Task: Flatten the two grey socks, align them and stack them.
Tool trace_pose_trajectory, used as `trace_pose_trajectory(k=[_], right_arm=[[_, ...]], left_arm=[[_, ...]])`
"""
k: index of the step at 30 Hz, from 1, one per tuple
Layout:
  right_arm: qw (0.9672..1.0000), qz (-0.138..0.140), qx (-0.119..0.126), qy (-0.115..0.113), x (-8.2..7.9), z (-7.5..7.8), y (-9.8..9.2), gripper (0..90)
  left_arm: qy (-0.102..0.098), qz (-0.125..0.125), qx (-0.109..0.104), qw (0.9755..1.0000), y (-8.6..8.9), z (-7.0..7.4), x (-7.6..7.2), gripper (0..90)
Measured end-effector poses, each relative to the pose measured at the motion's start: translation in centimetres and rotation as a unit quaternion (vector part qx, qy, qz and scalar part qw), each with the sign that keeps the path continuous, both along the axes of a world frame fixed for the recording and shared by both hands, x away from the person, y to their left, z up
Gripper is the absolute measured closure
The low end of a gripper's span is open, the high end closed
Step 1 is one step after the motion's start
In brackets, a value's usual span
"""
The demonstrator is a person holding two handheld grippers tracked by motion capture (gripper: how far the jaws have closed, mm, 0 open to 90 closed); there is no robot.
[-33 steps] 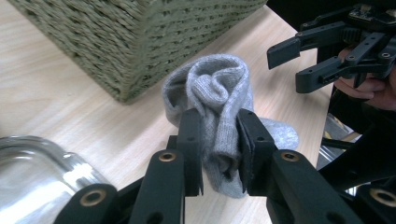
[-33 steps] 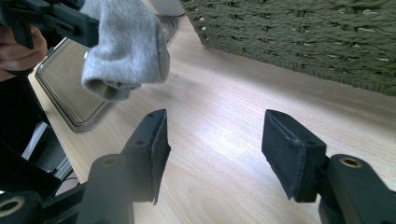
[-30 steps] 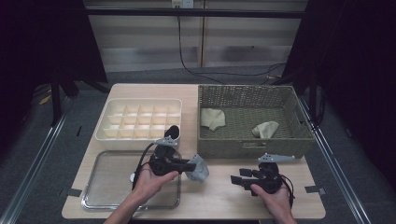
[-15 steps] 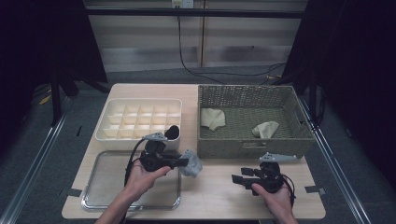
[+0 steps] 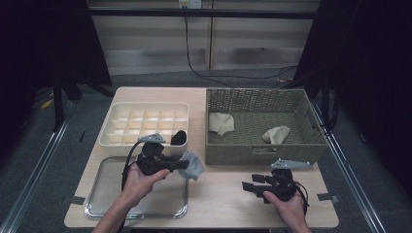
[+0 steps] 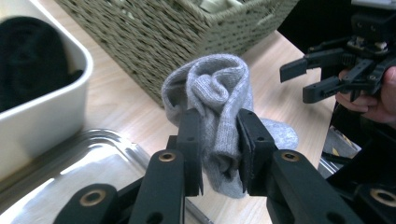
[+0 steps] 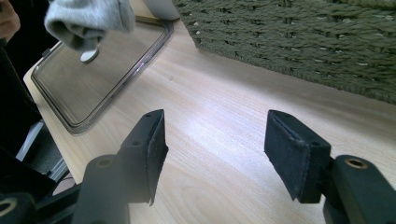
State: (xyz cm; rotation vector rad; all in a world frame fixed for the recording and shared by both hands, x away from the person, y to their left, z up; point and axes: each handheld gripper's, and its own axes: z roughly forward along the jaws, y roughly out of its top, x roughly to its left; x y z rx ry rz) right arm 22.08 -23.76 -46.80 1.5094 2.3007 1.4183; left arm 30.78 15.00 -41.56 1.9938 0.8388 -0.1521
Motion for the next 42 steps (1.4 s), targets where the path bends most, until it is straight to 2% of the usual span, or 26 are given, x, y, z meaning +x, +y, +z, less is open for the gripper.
trace_pose_trajectory(k=[6, 8, 18, 19, 25, 26, 30, 42], right_arm=[[1.0, 0.001, -0.002, 0.0, 0.0, 0.0, 0.0, 38.6], [1.0, -0.003, -0.005, 0.001, 0.0, -0.1, 0.1, 36.2], [1.0, -0.003, -0.008, 0.001, 0.0, 0.0, 0.1, 35.3], [1.0, -0.002, -0.009, 0.001, 0.0, 0.0, 0.2, 35.3], [0.9999, -0.001, -0.011, 0.001, 0.1, -0.1, 0.3, 34.8], [0.9999, -0.001, -0.01, 0.0, 0.1, 0.0, 0.2, 34.8], [1.0, -0.002, -0.008, -0.001, -0.1, 0.0, 0.0, 34.8], [0.9999, -0.005, -0.011, 0.001, 0.4, 0.1, 0.4, 34.8]], left_arm=[[-0.007, 0.012, -0.002, 0.9999, 1.4, 0.7, 0.2, 73.4], [-0.009, 0.034, 0.004, 0.9994, 2.0, 0.9, 0.4, 73.3], [-0.021, 0.047, 0.005, 0.9987, 3.1, 1.8, 0.7, 73.4], [-0.027, 0.045, 0.01, 0.9986, 3.4, 2.1, 0.7, 73.3], [-0.023, 0.059, 0.005, 0.998, 4.5, 2.4, 1.0, 73.3], [-0.02, 0.065, -0.002, 0.9977, 4.9, 2.4, 1.1, 73.3], [-0.019, 0.078, 0.011, 0.9967, 6.0, 2.3, 1.6, 73.3], [-0.023, 0.11, 0.014, 0.9935, 8.4, 3.2, 2.7, 73.3]])
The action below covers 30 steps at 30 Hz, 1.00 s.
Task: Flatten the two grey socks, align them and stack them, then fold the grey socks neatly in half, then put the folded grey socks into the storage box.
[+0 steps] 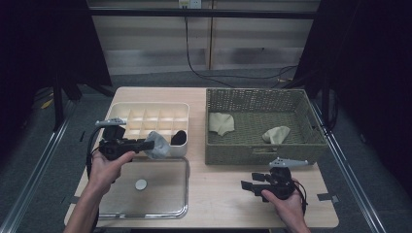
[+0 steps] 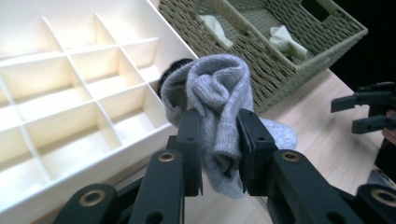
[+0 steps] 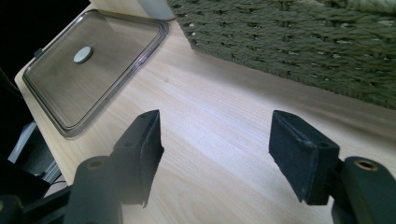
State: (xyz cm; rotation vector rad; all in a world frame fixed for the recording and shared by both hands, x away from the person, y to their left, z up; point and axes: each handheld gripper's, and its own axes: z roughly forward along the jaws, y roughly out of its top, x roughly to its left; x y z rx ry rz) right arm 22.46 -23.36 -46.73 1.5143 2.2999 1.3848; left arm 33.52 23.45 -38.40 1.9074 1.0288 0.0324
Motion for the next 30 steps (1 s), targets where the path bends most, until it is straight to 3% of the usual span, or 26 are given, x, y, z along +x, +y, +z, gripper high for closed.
trace_pose_trajectory(k=[3, 5, 13, 24, 30], right_arm=[[1.0, 0.0, -0.003, 0.003, -0.2, -0.2, -0.1, 34.8], [1.0, 0.0, -0.001, 0.005, -0.2, -0.3, -0.2, 34.8], [1.0, 0.003, -0.001, 0.004, -0.2, -0.3, -0.3, 34.8], [1.0, 0.002, -0.003, 0.007, 0.1, -0.3, -0.2, 34.8], [1.0, 0.007, -0.004, 0.004, 0.1, -0.3, -0.1, 34.8]], left_arm=[[0.002, 0.021, 0.004, 0.9998, 0.7, 0.0, 0.3, 73.4], [0.003, 0.02, 0.017, 0.9997, 0.7, -0.2, 0.4, 73.3], [0.006, 0.025, 0.028, 0.9993, 0.6, -0.5, 1.0, 73.3], [-0.001, 0.03, 0.052, 0.9982, 0.4, 1.0, 2.9, 73.4], [0.012, 0.038, 0.062, 0.9973, 0.4, 0.9, 3.8, 73.4]])
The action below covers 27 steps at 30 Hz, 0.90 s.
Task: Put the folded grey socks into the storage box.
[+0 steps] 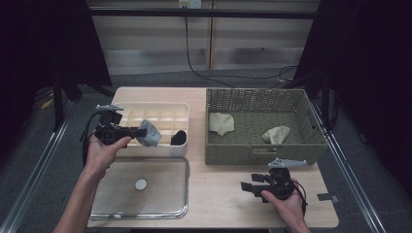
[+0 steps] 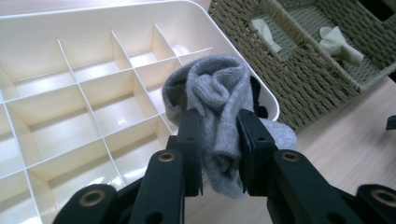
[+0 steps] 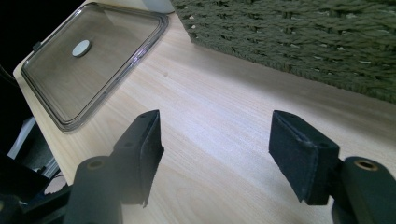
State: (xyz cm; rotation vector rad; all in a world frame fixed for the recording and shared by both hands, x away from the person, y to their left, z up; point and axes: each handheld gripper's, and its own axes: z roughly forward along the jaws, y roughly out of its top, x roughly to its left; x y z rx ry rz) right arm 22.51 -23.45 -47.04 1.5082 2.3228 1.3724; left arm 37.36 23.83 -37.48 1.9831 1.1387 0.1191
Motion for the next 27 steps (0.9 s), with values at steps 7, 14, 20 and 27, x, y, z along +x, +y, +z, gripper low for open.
trace_pose_trajectory(k=[7, 14, 20, 27], right_arm=[[1.0, 0.0, 0.002, -0.002, 0.0, 0.0, -0.2, 34.8], [1.0, -0.001, 0.001, -0.001, 0.0, 0.0, -0.2, 34.8], [1.0, 0.0, 0.001, -0.002, -0.1, 0.0, -0.2, 34.8], [1.0, -0.003, 0.002, 0.001, -0.1, -0.1, -0.2, 34.8]], left_arm=[[0.015, 0.001, 0.004, 0.9999, -0.6, -0.5, 1.2, 73.3], [0.022, 0.0, 0.017, 0.9996, -1.0, -0.8, 2.1, 73.4], [0.031, 0.003, 0.009, 0.9995, -1.1, -1.2, 2.6, 73.3], [0.048, 0.002, 0.03, 0.9984, -1.2, -2.3, 3.4, 73.4]])
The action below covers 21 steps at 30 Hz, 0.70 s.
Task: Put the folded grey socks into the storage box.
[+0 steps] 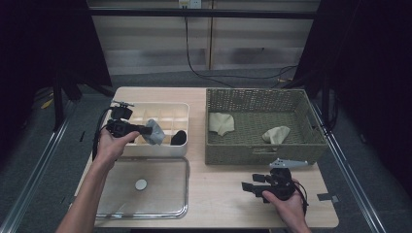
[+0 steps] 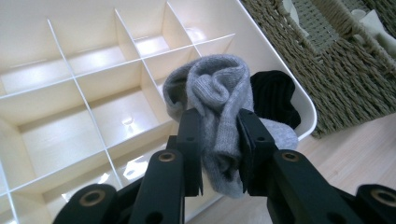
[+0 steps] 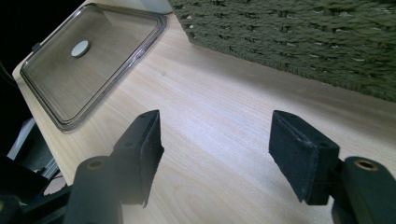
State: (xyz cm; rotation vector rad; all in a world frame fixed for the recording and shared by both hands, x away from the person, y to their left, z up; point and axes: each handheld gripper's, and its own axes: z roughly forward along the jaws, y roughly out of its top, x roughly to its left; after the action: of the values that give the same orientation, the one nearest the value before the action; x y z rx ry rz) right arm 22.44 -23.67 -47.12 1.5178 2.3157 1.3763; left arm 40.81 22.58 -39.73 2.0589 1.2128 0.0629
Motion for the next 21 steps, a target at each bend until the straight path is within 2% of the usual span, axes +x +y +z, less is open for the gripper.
trace_pose_trajectory(k=[1, 3, 7, 15, 20, 21], right_arm=[[1.0, 0.0, -0.001, 0.001, 0.0, 0.0, 0.0, 34.8], [1.0, 0.0, 0.0, -0.001, -0.1, 0.0, 0.0, 34.8], [1.0, 0.0, 0.0, 0.0, -0.1, 0.0, 0.0, 34.8], [1.0, -0.001, -0.001, 0.002, -0.1, -0.1, 0.0, 34.8], [1.0, 0.0, -0.002, 0.002, 0.0, -0.1, 0.1, 34.8], [1.0, 0.001, -0.002, 0.0, 0.0, -0.1, 0.1, 34.8]], left_arm=[[-0.001, 0.001, 0.01, 0.9999, 0.0, -0.1, 0.1, 73.4], [0.001, 0.0, 0.017, 0.9999, 0.0, -0.3, 0.2, 73.4], [0.005, -0.006, 0.02, 0.9998, -0.2, -0.5, 0.3, 73.4], [0.0, -0.012, 0.03, 0.9995, 0.1, -0.1, 0.0, 73.3], [0.009, -0.014, 0.035, 0.9993, -0.4, -0.6, 0.2, 73.3], [0.01, -0.021, 0.035, 0.9991, -1.0, -0.9, 0.2, 73.2]])
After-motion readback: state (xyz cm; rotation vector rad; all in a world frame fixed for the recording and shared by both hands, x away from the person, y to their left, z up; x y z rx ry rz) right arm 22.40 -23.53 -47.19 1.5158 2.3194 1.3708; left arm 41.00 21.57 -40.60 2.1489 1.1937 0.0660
